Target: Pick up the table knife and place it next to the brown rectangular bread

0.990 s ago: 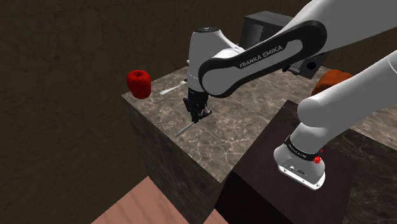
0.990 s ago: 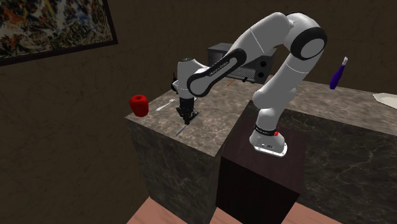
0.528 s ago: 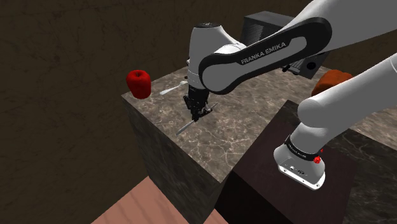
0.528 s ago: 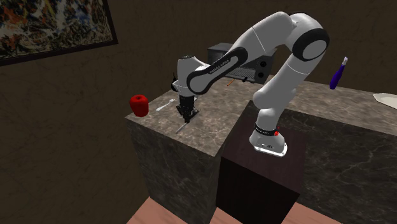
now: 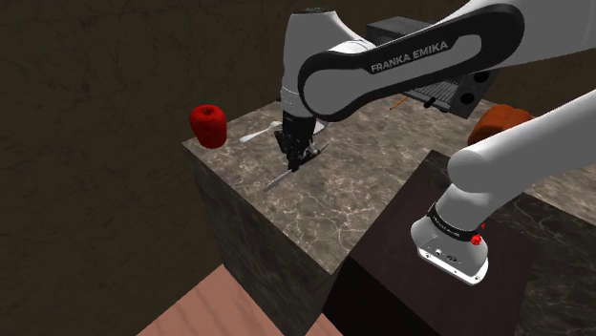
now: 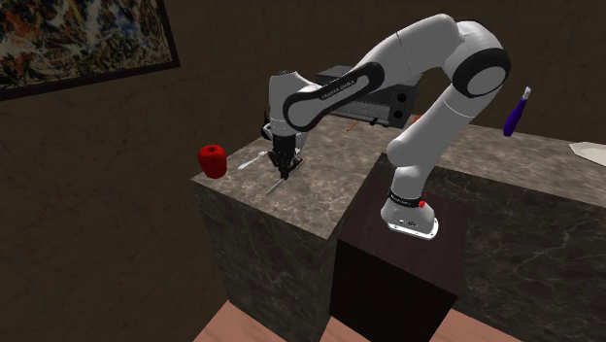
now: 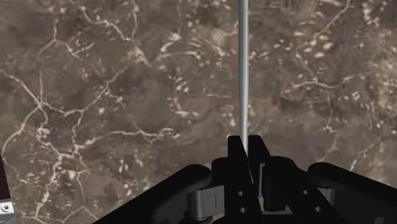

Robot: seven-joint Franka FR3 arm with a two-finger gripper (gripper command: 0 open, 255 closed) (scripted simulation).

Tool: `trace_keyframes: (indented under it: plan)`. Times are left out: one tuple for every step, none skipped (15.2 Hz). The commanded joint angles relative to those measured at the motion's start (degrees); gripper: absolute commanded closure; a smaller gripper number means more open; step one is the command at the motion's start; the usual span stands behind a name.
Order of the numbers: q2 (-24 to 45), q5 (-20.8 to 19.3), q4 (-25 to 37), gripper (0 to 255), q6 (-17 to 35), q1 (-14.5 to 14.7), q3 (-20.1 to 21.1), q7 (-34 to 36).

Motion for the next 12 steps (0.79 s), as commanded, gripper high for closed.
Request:
trace_keyframes:
  plan:
    - [-1.23,0.17,0.84,255,-2.13,0.78,-1.52,-0.26]
    - [-1.62,0.14,1.31,255,-3.01,0.99,-2.05,-0.29]
    - [-1.99,0.1,1.79,255,-3.88,1.19,-2.57,-0.31]
    - [-2.35,0.05,2.28,255,-4.74,1.36,-3.07,-0.33]
    - [-2.68,-0.01,2.78,255,-5.58,1.52,-3.56,-0.33]
    - [-2.99,-0.08,3.29,255,-6.43,1.66,-4.02,-0.34]
    - [-3.29,-0.16,3.81,255,-7.26,1.79,-4.48,-0.33]
    - [-3.56,-0.25,4.34,255,-8.09,1.9,-4.92,-0.32]
    - [-3.82,-0.35,4.89,255,-8.91,2.0,-5.35,-0.3]
    - [-4.05,-0.45,5.44,255,-9.72,2.09,-5.76,-0.27]
    - [-4.27,-0.56,6.01,255,-10.53,2.17,-6.17,-0.24]
    - [-4.47,-0.68,6.58,255,-11.32,2.24,-6.56,-0.2]
